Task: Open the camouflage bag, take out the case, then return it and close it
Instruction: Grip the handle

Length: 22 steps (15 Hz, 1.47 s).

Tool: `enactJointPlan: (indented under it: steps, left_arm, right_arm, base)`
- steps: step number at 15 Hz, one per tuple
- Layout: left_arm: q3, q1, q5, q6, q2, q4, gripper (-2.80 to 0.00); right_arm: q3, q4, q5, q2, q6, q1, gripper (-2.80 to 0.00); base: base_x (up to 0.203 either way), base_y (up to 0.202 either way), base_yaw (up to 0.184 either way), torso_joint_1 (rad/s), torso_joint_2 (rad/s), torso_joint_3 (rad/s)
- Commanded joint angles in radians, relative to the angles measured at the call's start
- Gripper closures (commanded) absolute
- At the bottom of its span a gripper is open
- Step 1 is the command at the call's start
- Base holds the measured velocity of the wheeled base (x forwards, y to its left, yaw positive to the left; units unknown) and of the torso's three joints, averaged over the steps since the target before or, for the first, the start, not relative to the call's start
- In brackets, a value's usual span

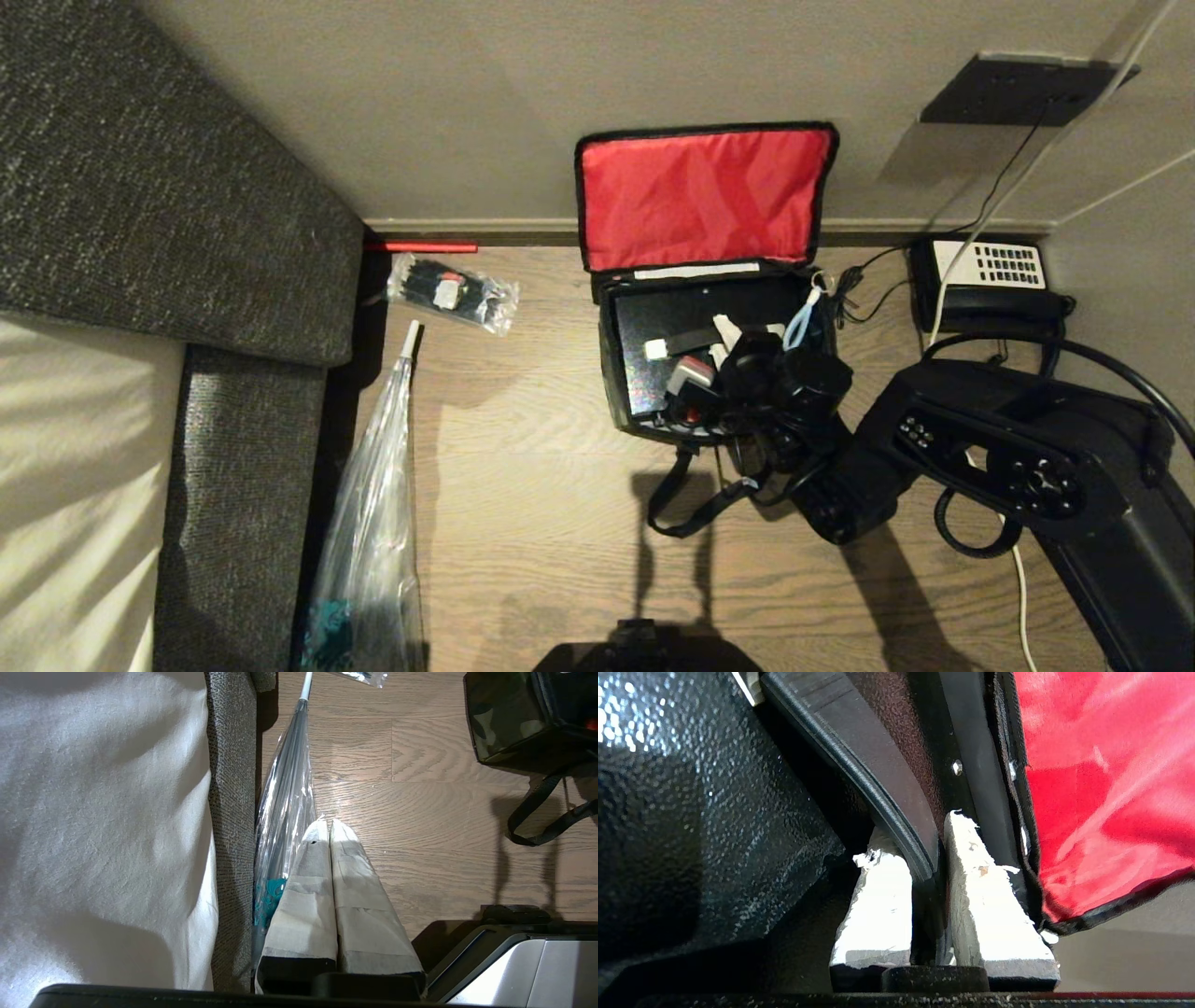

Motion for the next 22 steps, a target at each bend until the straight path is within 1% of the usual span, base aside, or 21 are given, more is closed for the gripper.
enactJointPlan:
  steps: [1, 7, 12, 15, 22]
  left_arm:
    - [0.002, 0.0, 0.0, 0.0, 0.001, 0.0, 0.0]
    - [0.002, 0.0, 0.0, -0.001, 0.001, 0.0, 0.0]
    - [0.002, 0.0, 0.0, 0.0, 0.001, 0.0, 0.0]
    - [0.002, 0.0, 0.0, 0.0, 0.001, 0.0, 0.0]
    - [0.002, 0.0, 0.0, 0.0, 0.001, 0.0, 0.0]
  right_arm:
    - [0.023, -0.019, -0.001, -0.076, -0.027, 0.003, 0.0]
    - [0.053, -0.019, -0.003, -0.161, -0.03, 0.038, 0.0]
    - [0.061, -0.019, -0.003, -0.201, -0.03, 0.043, 0.0]
    - [0.119, 0.001, -0.003, -0.257, -0.026, 0.043, 0.0]
    - [0.13, 0.017, -0.008, -0.319, -0.026, 0.055, 0.0]
  base:
    - [0.0, 0.0, 0.0, 0.0, 0.0, 0.0]
    - [0.0, 0.0, 0.0, 0.0, 0.0, 0.0]
    - [0.0, 0.0, 0.0, 0.0, 0.0, 0.0]
    - [0.0, 0.0, 0.0, 0.0, 0.0, 0.0]
    - [0.0, 0.0, 0.0, 0.0, 0.0, 0.0]
